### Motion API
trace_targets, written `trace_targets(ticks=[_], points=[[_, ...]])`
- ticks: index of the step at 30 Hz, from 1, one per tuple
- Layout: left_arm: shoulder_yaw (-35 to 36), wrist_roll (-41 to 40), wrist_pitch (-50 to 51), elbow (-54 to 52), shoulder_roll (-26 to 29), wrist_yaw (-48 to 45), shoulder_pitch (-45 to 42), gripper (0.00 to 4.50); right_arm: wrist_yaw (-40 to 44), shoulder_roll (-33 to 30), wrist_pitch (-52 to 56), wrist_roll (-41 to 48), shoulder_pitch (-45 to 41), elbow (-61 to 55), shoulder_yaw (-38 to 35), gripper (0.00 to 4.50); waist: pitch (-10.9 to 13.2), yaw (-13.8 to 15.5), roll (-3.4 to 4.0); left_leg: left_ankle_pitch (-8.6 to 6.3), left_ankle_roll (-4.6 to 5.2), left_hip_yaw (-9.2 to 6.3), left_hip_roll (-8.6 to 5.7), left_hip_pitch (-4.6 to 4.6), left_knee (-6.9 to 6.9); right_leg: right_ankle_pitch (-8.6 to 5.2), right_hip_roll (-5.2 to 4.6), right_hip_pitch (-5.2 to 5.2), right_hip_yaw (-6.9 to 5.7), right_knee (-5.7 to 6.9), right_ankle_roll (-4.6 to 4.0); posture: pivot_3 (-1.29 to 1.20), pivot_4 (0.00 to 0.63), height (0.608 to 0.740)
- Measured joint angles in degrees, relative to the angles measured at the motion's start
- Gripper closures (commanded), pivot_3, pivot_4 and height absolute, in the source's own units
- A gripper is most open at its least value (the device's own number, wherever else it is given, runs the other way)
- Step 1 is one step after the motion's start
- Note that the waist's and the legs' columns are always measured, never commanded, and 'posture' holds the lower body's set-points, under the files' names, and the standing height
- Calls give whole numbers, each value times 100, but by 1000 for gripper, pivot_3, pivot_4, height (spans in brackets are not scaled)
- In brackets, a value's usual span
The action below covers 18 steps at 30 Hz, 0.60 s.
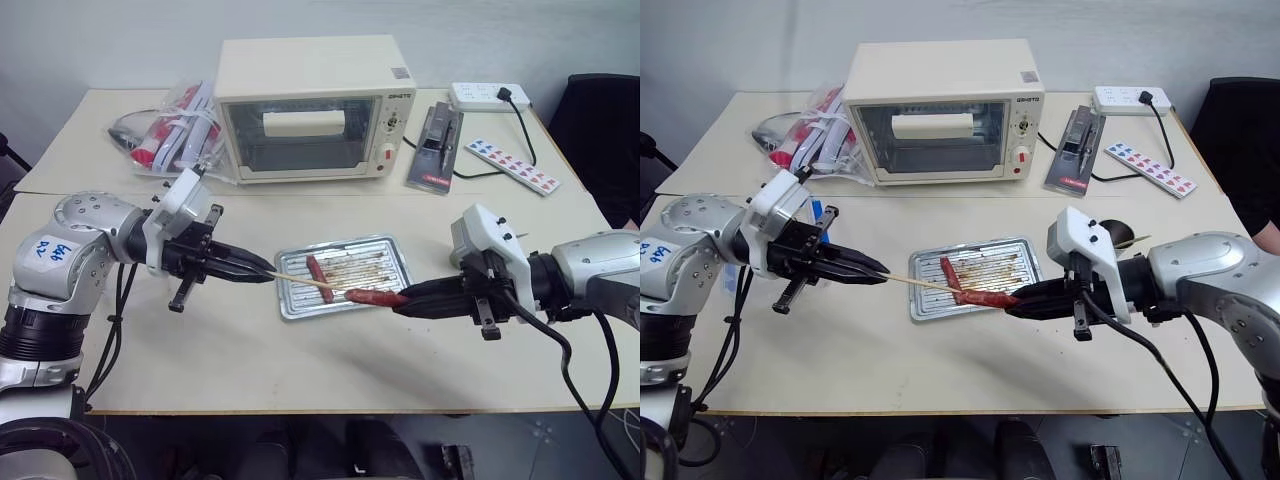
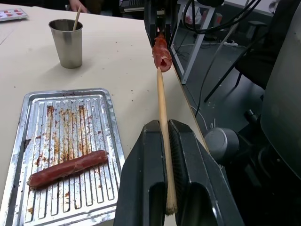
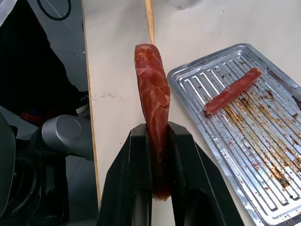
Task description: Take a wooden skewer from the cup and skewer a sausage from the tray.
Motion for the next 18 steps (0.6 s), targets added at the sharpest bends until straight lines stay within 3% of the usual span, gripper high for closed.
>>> trace_targets(ticks=[18], points=[[0,118,-176,119,-10,-102,-81,4500,-72,0,-42,-3,167,8,0,4190,0,0,0,0,0,0,0,0,1,0,0,0,0,1,0,0,150,740]])
